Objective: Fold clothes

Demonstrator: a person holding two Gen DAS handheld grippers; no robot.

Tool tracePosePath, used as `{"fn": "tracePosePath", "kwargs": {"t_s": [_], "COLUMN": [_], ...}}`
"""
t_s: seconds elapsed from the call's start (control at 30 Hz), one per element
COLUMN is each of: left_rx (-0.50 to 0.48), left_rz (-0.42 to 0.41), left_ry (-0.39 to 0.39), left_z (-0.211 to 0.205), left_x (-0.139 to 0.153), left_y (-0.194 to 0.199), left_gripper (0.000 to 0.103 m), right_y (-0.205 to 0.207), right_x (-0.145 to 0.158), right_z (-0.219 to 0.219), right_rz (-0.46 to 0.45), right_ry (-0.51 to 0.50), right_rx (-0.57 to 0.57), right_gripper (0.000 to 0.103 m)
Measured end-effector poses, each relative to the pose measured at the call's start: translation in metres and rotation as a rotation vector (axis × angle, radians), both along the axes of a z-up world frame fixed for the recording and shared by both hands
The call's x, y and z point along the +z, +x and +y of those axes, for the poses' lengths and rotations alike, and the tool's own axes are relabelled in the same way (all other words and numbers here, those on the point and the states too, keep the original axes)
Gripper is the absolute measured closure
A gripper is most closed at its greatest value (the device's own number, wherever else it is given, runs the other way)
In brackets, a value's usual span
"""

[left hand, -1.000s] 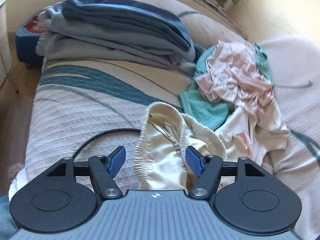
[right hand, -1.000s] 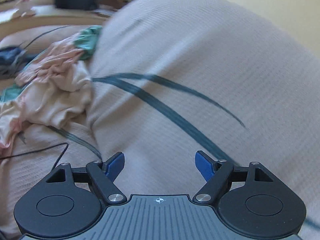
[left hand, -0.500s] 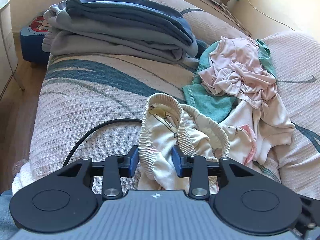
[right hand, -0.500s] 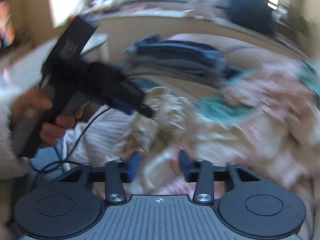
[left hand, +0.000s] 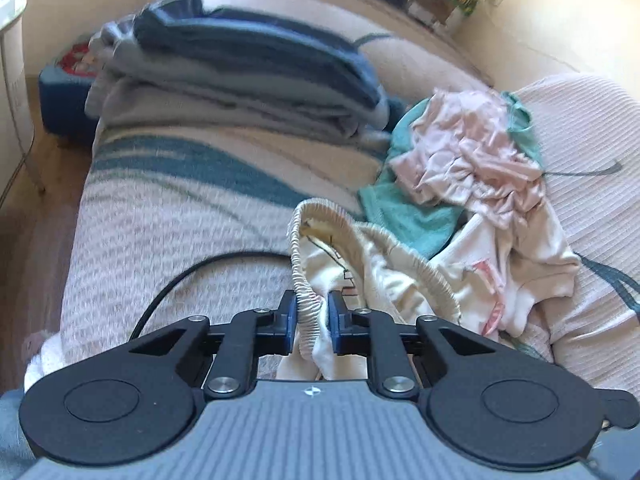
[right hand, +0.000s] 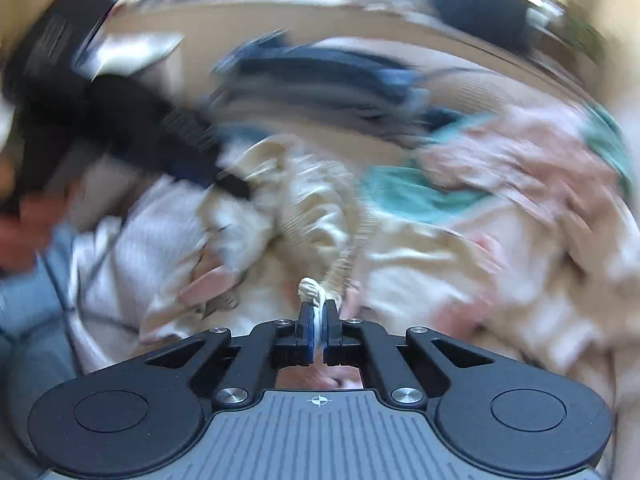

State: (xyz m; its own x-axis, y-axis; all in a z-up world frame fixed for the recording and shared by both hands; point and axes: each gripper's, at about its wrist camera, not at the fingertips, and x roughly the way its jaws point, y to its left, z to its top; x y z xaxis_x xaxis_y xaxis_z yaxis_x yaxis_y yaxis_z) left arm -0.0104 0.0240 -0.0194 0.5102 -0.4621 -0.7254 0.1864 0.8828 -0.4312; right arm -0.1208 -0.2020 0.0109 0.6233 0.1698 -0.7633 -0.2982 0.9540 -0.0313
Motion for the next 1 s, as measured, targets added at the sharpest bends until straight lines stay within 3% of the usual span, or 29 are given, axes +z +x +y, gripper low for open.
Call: {"fn": "tracePosePath", "kwargs": {"t_s": [0.13, 0.27, 0.33, 0.43, 0.67, 0.8, 0.9, 1.0], "left_rx": [-0.055, -0.095, -0.095, -0.075, -0.054, -0.051, -0.057, -0.061], "left_rz": [-0.043, -0.055, -0.041, -0.017, 0.010, 0.023, 0.020, 0.013], "left_ry": [-0.041, -0.016, -0.011, -0.019, -0.021, -0.024, -0.022, -0.025], "left_z": [-0.008, -0.018, -0.018, -0.014, -0.010, -0.009, -0.010, -0.009], "left_x": [0.008, 0.009, 0.006, 0.002, -0.004, -0.007, -0.007, -0.006], "left_y": [-0.008, -0.015, -0.015, -0.011, -0.009, -0.007, -0.007, -0.008], "left_gripper": [0.088, 0.088, 0.088, 0.088, 0.087, 0.087, 0.087, 0.087], "right_y": [-0.014, -0.027, -0.029, -0.027, -0.010, -0.005, 0.002, 0.003], "right_x": [0.009, -0.010, -0.012, 0.001, -0.013, -0.042, -0.042, -0.015], "right_z": [-0.048, -0.060, -0.049, -0.015, 0.054, 0.065, 0.050, 0.016], "right_rz": [0.111, 0.171, 0.127, 0.006, -0.061, -0.045, -0.015, 0.022], "right_ry": [0.236, 0.282, 0.218, 0.037, -0.296, -0.423, -0.348, -0.085], "right_rx": [-0.152, -0.206, -0.171, -0.014, 0.270, 0.325, 0.259, 0.123], "right_gripper": [0.099, 0.099, 0.091, 0.078, 0.077, 0.081, 0.092, 0.094]}}
